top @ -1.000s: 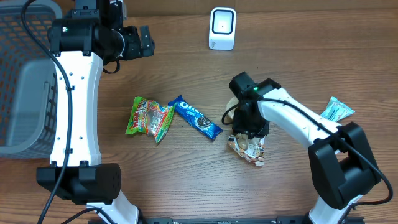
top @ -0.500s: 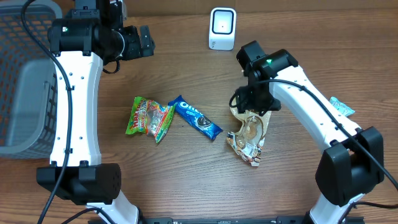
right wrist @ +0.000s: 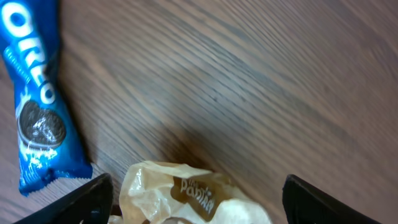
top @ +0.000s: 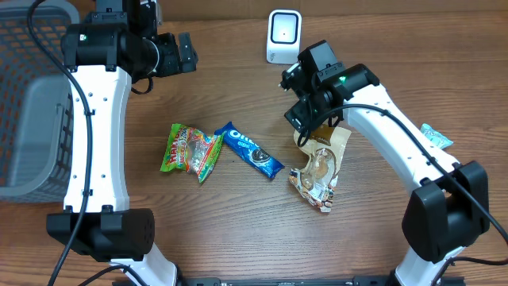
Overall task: Scan the item barcode
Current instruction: 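Adjust the cookie bag and lift the right gripper away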
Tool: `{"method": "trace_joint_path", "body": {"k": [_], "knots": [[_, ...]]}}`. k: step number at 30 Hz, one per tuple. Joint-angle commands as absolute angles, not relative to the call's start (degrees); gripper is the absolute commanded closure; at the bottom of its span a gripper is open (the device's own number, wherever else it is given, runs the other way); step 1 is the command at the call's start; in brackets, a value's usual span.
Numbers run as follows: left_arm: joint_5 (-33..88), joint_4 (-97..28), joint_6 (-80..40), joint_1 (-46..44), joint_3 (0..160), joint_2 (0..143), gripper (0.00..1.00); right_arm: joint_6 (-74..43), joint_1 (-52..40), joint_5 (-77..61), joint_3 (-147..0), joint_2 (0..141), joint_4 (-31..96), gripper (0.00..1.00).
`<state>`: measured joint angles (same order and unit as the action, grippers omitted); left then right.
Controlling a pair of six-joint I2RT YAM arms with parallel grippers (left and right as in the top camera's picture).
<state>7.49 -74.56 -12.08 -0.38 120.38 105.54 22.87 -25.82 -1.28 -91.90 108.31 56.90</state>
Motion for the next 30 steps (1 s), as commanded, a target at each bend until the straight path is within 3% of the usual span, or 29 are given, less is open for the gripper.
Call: {"method": "trace_joint_path", "body": {"k": [1,12,13,15,16,21,30], "knots": [[7.07,-74.59,-12.25,-0.78,120.9,105.75,0.0,33.3,-24.93,-4.84,-90.96,110.67,56.8,0.19],[7.07,-74.56,-12.25,-0.78,120.9,105.75,0.0,39.51,-21.28,-14.04,-90.89,117.43,56.84,0.27],[7.07,-74.56,-12.25,-0.78,120.9,105.75,0.01,39.48,-20.99,-14.0,-90.89,118.17,56.36,0.31],[7.07,-74.59,-12.25,-0.78,120.9,105.75,0.01,39.46,-20.45,-13.76,-90.89,119.13,55.75,0.47],[7.07,-74.59,-12.25,-0.78,120.9,105.75,0.0,39.46,-20.12,-13.58,-90.89,119.33,55.79,0.6],[7.07,-74.56,-12.25,-0.78,120.9,105.75,0.0,36.47,-17.98,-13.1,-91.2,119.26,56.1,0.96],[7.07,-74.59,-12.25,-0.78,120.9,105.75,0.0,7.49,-10.44,-12.78,-92.38,119.26,57.95,0.96]]}}
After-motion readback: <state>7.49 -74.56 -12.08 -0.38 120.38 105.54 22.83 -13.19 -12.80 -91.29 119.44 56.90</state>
